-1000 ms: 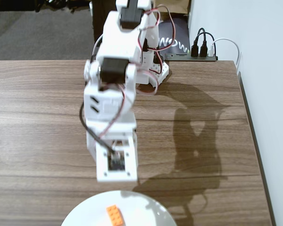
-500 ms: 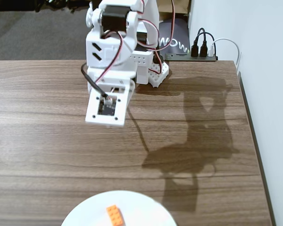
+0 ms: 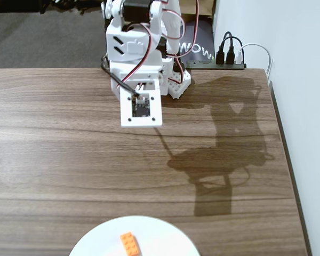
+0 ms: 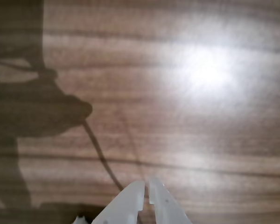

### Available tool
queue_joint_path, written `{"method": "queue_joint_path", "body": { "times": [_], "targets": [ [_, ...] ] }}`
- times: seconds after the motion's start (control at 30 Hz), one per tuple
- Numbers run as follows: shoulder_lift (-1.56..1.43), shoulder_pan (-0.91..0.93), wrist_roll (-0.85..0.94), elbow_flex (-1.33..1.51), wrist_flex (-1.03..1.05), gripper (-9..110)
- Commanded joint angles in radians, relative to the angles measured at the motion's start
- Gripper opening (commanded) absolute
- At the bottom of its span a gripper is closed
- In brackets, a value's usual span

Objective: Grasp a lego block and put it on the plate.

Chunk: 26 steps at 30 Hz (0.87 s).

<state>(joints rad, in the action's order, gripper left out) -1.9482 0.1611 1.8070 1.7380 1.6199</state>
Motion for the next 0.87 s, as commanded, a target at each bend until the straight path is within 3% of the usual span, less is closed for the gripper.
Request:
{"method": "queue_joint_path", "body": {
  "times": [0.0, 0.33, 0.53, 0.73, 0.83],
  "targets": [
    [-0.044, 0.005, 0.008, 0.002, 0.052, 1],
    [-0.132, 0.098, 0.316, 0.101, 0.141, 1],
    [-0.129, 0.049, 0.299, 0.158, 0.137, 1],
    [-0.170, -0.005, 0.091, 0.215, 0.123, 1],
    [-0.250, 0.000, -0.150, 0.261, 0.118, 1]
  ]
}}
